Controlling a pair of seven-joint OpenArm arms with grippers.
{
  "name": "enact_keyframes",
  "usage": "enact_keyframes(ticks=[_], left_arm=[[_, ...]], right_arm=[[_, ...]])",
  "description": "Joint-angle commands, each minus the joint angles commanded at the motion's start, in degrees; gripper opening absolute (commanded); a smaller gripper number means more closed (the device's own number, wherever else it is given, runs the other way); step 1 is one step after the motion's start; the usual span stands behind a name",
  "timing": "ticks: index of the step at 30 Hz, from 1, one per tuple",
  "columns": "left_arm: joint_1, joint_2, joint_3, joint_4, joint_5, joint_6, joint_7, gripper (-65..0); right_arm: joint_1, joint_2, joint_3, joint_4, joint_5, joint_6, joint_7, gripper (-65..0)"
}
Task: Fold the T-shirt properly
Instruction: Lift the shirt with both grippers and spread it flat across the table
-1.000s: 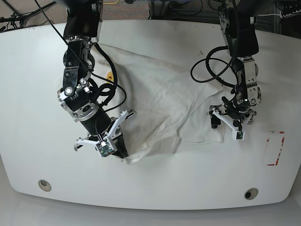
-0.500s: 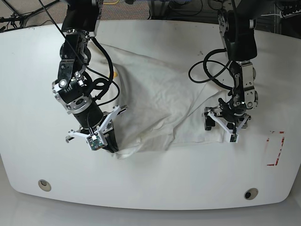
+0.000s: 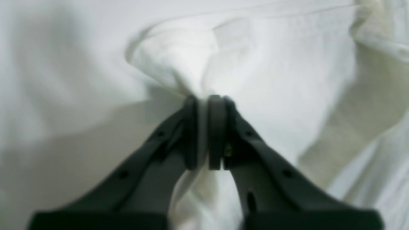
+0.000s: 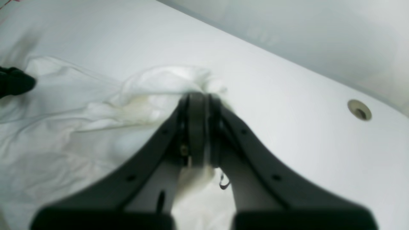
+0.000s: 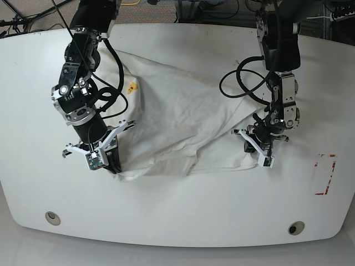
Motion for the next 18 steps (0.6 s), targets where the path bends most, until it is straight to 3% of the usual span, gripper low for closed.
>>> enact_keyframes(ticks=[7, 13, 18], left_arm=[[0.79, -0.18, -0.26, 4.84, -0.09, -0.09, 0.35, -65.0], [4.92, -0.18, -2.55, 12.66, -0.09, -0.09, 5.01, -65.0], [7.65, 0.09, -7.3, 21.36, -0.09, -0.09, 9.05, -65.0]], right_arm=[[-0.62, -0.88, 5.1, 0.09, 0.62, 0.0, 0.0, -65.0], [-0.44, -1.58, 12.75, -0.09, 6.33, -0.18, -0.44, -65.0], [1.41, -0.44, 13.01, -0.26, 7.12, -0.53, -0.44, -65.0]])
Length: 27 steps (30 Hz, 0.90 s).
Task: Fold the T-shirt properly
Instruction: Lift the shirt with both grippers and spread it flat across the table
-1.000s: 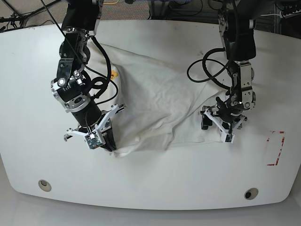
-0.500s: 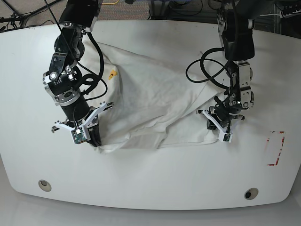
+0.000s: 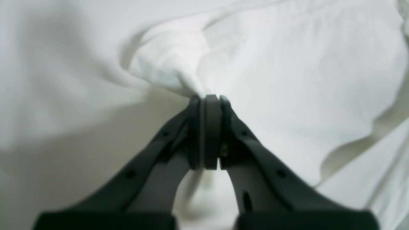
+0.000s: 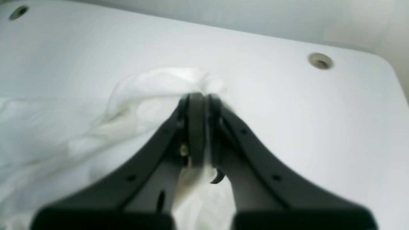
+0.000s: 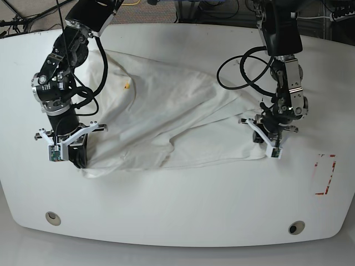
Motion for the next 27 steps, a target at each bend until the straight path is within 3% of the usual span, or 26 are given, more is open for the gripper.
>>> enact_keyframes(ticks=[16, 27], left_arm=[[1.85, -1.58, -6.77, 20.84, 0.0, -0.09, 11.52, -65.0], [-6.59, -3.69, -7.03, 25.23, 0.09, 0.0, 16.53, -65.0]], right_arm=[[13.1, 0.26, -0.35, -8.18, -3.16, 0.26, 0.0, -65.0], [26.64, 2.37, -0.44, -17.76, -3.16, 0.26, -0.26, -65.0]])
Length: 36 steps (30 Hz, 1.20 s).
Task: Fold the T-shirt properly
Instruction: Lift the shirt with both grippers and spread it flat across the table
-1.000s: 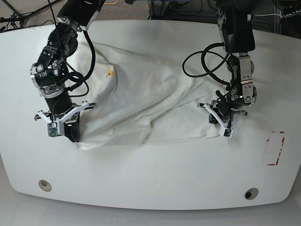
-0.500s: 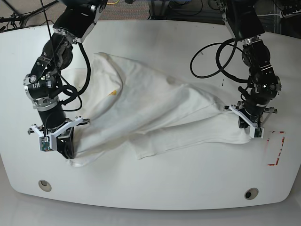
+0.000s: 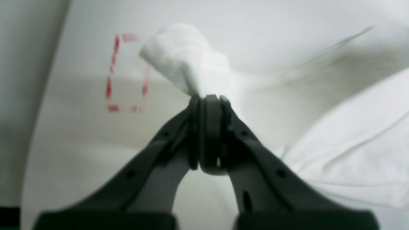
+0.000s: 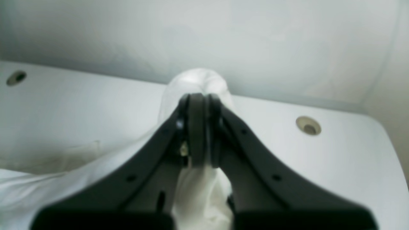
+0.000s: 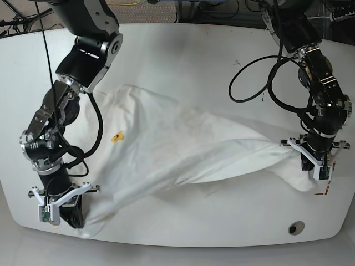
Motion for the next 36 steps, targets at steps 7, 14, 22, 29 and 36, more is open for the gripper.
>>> enact_keyframes(ticks=[7, 14, 22, 29, 36], left_arm=[[-10.81, -2.2, 0.0, -0.26, 0.09, 0.0, 4.66, -65.0], [-24.26, -3.96, 0.44, -0.35, 0.18, 0.0, 10.99, -65.0], [-34.73, -5.89, 0.44, -0.44, 0.09, 0.0, 13.1, -65.0], [-35.96, -6.95, 2.11, -0.44, 0.09, 0.0, 13.19, -65.0], [-30.07, -6.42, 2.81, -0.44, -0.09, -0.09, 13.1, -65.0]], right_arm=[[9.14, 2.99, -3.08, -4.75, -0.09, 0.18, -2.46, -65.0], [18.55, 7.03, -8.18, -8.97, -1.93, 0.26, -2.64, -65.0], [26.2, 10.9, -13.54, -10.81, -2.37, 0.26, -2.73, -65.0], [24.7, 13.1, -13.54, -10.37, -2.11, 0.26, -2.99, -65.0], [14.33, 13.36, -9.85, -3.52, -2.02, 0.26, -3.25, -65.0]])
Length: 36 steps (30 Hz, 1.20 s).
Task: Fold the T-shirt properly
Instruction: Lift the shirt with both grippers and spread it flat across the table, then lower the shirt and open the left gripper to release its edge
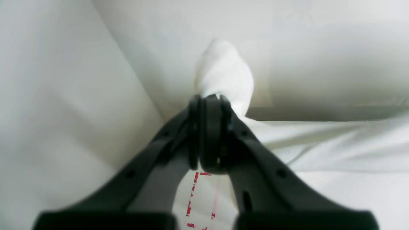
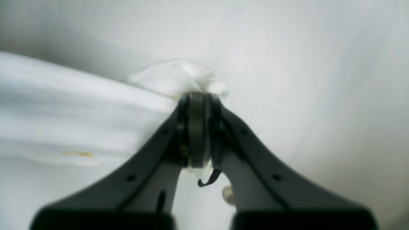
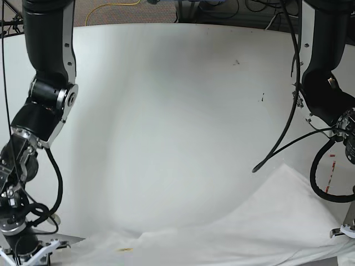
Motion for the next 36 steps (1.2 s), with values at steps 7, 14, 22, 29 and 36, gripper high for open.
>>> enact_keyframes(ticks=[7, 14, 22, 29, 36], left_arm=[[10.9, 1.67, 0.0, 0.7, 0.0, -0.44, 0.0, -65.0], [23.3, 1.58, -0.09, 1.23, 0.0, -6.33, 0.0, -65.0], [41.23, 1.41, -0.53, 2.81, 0.09, -8.88, -0.09, -65.0], [51.34, 1.32, -3.08, 2.81, 0.35, -11.16, -0.18, -65.0], [55.47, 1.32, -2.9, 2.55, 0.44, -11.25, -0.18, -65.0]], right_arm=[[-16.88, -2.37, 4.92, 7.21, 0.0, 0.0, 0.18, -65.0], [-30.33, -7.47, 10.99, 9.85, 0.0, 3.43, 0.44, -65.0], [-44.48, -13.63, 18.81, 9.58, -0.35, 8.84, 4.48, -65.0], [-54.51, -14.95, 19.08, 9.58, -0.09, 8.84, 7.12, -65.0], [-60.04, -17.05, 19.25, 9.58, -0.09, 8.84, 9.67, -65.0]])
